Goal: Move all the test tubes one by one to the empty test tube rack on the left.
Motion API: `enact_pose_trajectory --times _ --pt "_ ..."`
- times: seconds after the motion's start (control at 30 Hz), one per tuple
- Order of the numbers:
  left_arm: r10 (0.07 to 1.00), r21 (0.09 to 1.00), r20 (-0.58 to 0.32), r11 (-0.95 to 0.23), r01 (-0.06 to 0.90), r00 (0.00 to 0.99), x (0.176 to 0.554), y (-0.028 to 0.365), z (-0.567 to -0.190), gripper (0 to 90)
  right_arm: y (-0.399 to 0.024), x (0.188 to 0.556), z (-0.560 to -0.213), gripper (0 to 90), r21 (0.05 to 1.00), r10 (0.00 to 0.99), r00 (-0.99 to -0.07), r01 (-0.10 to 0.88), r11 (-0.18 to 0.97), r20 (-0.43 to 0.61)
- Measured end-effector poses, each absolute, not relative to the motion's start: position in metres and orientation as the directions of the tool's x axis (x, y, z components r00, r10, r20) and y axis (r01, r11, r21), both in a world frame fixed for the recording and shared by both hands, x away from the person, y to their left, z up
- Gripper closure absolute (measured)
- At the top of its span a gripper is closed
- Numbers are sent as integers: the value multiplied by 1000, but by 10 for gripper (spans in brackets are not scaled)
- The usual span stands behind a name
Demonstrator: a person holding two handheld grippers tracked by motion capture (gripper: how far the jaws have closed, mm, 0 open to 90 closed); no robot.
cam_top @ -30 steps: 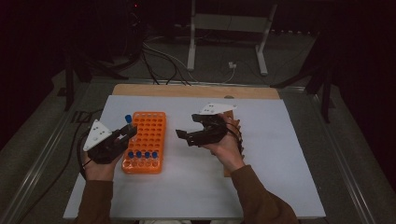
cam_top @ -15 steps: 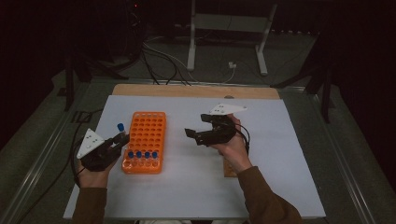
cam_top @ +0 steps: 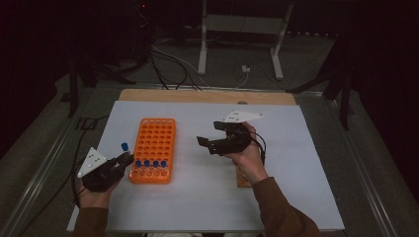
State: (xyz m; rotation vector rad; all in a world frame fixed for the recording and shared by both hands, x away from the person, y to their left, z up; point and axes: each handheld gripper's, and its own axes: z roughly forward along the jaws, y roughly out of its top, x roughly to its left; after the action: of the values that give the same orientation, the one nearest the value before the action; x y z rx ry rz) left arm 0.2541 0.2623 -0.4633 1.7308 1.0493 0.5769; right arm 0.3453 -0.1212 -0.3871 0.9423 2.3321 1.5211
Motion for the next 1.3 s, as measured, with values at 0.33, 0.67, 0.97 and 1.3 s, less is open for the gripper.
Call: enact_pose_trajectory --times 0.33,0.67,0.97,1.3 --pt "846 878 -49 -216 426 530 249 255 -481 769 -119 343 -388 173 879 596 -785 393 271 168" --pt "841 845 -18 -276 458 541 247 254 -487 773 -121 343 -388 179 881 593 -788 388 271 165" --pt "838 822 -4 -308 478 546 247 252 -491 777 -119 343 -391 182 879 590 -791 387 278 162" --pt "833 829 -40 -281 483 552 245 257 -490 642 -125 342 -396 182 877 601 -783 392 279 159"
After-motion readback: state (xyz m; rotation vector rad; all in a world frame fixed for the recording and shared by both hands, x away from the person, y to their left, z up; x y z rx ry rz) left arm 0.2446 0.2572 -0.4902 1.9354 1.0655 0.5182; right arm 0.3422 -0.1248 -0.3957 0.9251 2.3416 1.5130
